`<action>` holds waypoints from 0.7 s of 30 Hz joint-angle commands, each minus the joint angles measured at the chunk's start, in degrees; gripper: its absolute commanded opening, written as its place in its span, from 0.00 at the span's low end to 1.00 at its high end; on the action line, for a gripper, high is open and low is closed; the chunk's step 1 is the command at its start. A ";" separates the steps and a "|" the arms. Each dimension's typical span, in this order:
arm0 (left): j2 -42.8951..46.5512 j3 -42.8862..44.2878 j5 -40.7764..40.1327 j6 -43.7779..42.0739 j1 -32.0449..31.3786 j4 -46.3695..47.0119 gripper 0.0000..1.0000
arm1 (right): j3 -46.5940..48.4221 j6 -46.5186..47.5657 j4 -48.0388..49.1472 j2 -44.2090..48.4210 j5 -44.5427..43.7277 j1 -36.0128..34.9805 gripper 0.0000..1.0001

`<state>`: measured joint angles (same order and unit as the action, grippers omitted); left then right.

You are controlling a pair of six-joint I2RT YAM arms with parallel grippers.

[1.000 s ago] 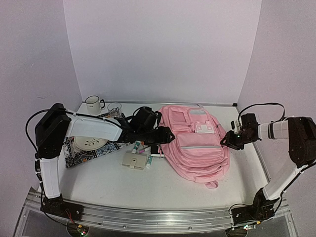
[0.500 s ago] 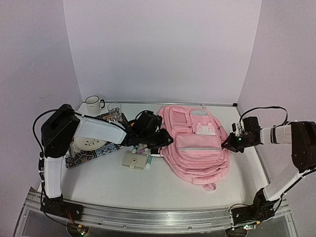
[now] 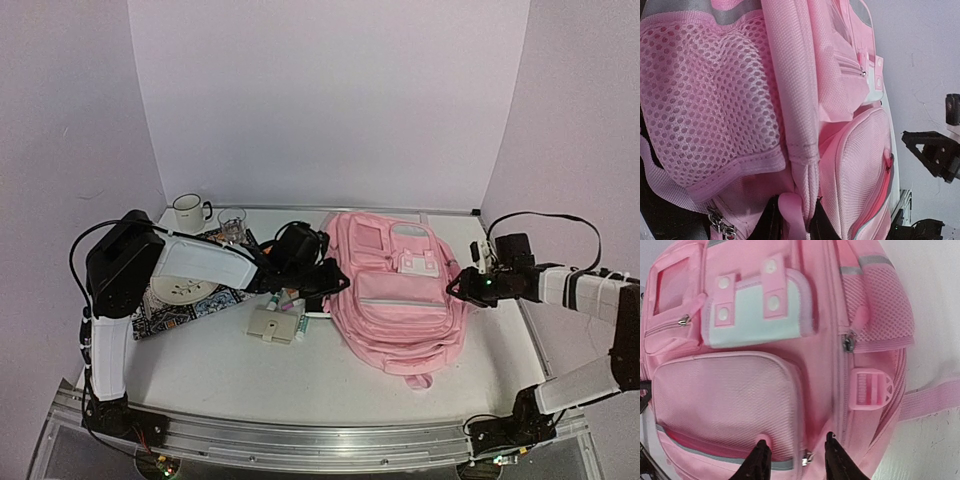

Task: Pack the student bag
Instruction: Hold the student bag with the book.

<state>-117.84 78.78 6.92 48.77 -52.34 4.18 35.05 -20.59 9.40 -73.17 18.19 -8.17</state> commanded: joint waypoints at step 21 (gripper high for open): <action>3.64 4.89 2.43 18.86 -0.14 5.48 0.00 | 22.43 1.87 0.23 -18.21 -33.69 -45.87 0.69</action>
<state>-117.82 80.37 9.34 64.10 -52.35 5.06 53.83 -18.48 10.75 -86.26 -7.38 -52.31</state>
